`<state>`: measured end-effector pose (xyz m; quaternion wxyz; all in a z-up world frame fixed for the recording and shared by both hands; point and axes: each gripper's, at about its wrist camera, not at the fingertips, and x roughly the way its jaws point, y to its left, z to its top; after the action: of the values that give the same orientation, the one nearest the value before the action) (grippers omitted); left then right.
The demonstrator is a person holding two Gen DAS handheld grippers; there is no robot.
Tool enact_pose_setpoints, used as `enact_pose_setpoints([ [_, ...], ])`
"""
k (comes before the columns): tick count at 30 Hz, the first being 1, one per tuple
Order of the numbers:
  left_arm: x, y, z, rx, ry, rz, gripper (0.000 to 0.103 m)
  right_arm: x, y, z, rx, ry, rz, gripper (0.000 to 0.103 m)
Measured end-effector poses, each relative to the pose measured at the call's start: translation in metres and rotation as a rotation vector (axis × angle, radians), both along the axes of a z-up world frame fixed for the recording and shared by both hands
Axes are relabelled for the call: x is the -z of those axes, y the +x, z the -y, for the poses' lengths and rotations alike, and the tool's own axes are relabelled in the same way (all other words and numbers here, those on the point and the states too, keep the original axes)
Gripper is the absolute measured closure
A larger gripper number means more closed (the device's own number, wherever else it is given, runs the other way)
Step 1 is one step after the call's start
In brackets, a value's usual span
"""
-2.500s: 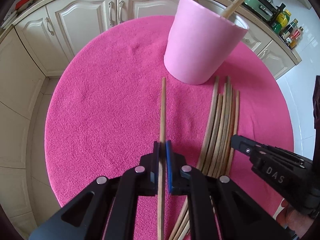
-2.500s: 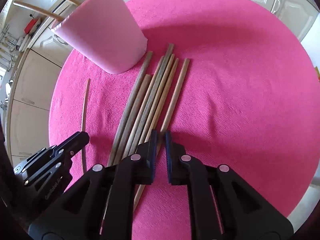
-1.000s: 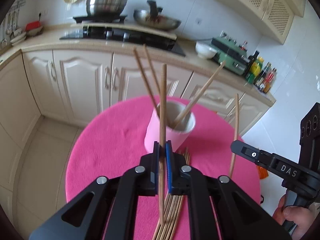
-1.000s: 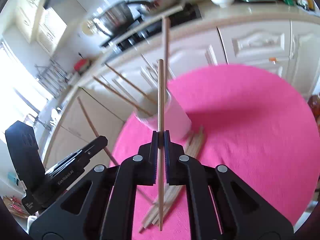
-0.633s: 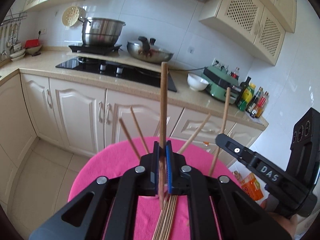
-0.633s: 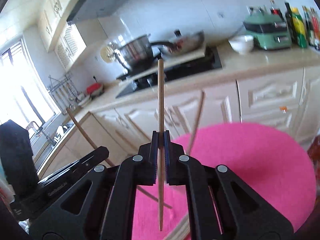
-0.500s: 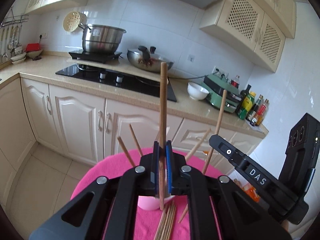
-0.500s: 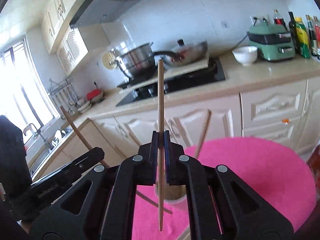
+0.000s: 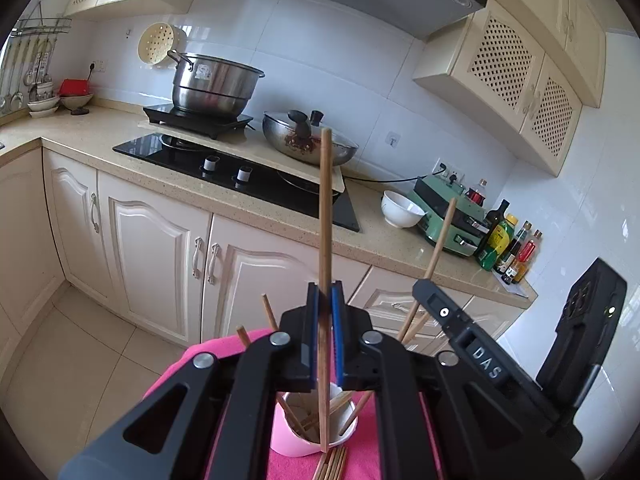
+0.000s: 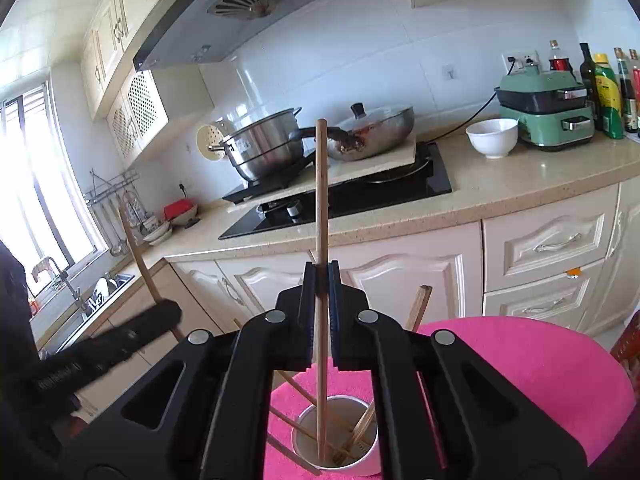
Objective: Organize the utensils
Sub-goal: 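Lift both held chopsticks upright and carry them over the pink cup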
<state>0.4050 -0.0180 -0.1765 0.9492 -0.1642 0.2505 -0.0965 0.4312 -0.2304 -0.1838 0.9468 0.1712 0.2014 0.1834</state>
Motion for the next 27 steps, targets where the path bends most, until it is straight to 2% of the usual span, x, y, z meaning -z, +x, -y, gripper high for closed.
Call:
enact_pose_setpoints([
  [7,-0.006,0.002,-0.006,-0.012,-0.021,0.049,0.097,0.010,0.006,-0.002,0.009,-0.012,-0.008,0.096],
  [17,0.033,0.010,0.003,-0.012,0.028,-0.027,0.097,0.029,0.002,-0.007,0.013,-0.058,-0.036,0.096],
  [27,0.063,-0.003,0.008,0.005,0.079,-0.101,0.097,0.033,-0.010,-0.011,0.000,-0.086,-0.042,0.096],
])
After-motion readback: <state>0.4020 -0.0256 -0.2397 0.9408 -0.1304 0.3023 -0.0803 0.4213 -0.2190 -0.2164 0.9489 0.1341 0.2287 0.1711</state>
